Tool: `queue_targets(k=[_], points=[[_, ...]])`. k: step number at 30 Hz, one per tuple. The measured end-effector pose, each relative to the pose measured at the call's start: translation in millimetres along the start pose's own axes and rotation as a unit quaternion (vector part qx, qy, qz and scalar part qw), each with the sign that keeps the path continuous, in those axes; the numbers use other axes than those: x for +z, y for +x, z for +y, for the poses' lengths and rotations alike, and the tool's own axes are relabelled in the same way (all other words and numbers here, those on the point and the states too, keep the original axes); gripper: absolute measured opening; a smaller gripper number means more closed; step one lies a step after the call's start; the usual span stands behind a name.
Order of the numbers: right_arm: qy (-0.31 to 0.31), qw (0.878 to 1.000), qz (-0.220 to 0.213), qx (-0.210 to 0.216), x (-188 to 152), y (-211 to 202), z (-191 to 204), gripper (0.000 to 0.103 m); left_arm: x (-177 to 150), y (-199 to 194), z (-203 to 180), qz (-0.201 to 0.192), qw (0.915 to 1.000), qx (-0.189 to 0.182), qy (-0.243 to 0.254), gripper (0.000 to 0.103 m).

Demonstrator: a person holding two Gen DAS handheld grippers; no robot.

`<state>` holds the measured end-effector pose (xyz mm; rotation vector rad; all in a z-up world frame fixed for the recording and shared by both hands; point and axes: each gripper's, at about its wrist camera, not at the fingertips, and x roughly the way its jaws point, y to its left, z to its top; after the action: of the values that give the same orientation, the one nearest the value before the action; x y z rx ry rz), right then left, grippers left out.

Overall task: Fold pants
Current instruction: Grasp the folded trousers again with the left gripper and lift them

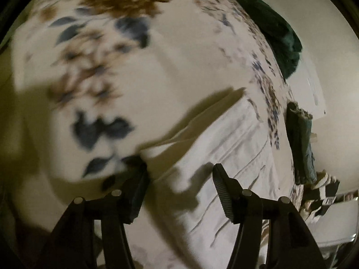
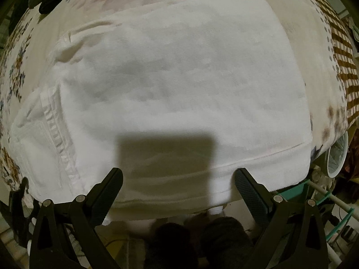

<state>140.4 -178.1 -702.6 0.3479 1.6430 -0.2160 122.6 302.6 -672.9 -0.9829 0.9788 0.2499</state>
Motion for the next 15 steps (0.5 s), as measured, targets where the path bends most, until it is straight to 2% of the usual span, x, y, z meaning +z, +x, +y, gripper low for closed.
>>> queue_targets(k=[7, 8, 11, 13, 15], points=[[0.002, 1.000, -0.001, 0.002, 7.5, -7.8, -0.5, 0.102, -1.6, 5.0, 2.7, -0.025, 0.9992, -0.031, -0.009, 0.056], [0.002, 1.000, 0.000, 0.002, 7.6, -8.0, 0.0, 0.102, -2.9, 1.5, 4.3, -0.030, 0.9989, -0.034, -0.012, 0.046], [0.007, 1.000, 0.004, 0.011, 6.0, -7.3, -2.2, 0.102, -7.3, -13.8, 8.4, -0.045, 0.9965, -0.062, -0.032, 0.029], [0.005, 1.000, 0.005, 0.013, 5.5, -8.1, -4.6, 0.102, -12.3, -26.2, 8.7, -0.063, 0.9944, -0.078, -0.033, 0.026], [0.002, 1.000, 0.006, 0.014, 2.7, -6.7, -7.4, 0.102, -16.3, -24.9, 12.4, -0.066, 0.9934, -0.086, -0.038, 0.027]])
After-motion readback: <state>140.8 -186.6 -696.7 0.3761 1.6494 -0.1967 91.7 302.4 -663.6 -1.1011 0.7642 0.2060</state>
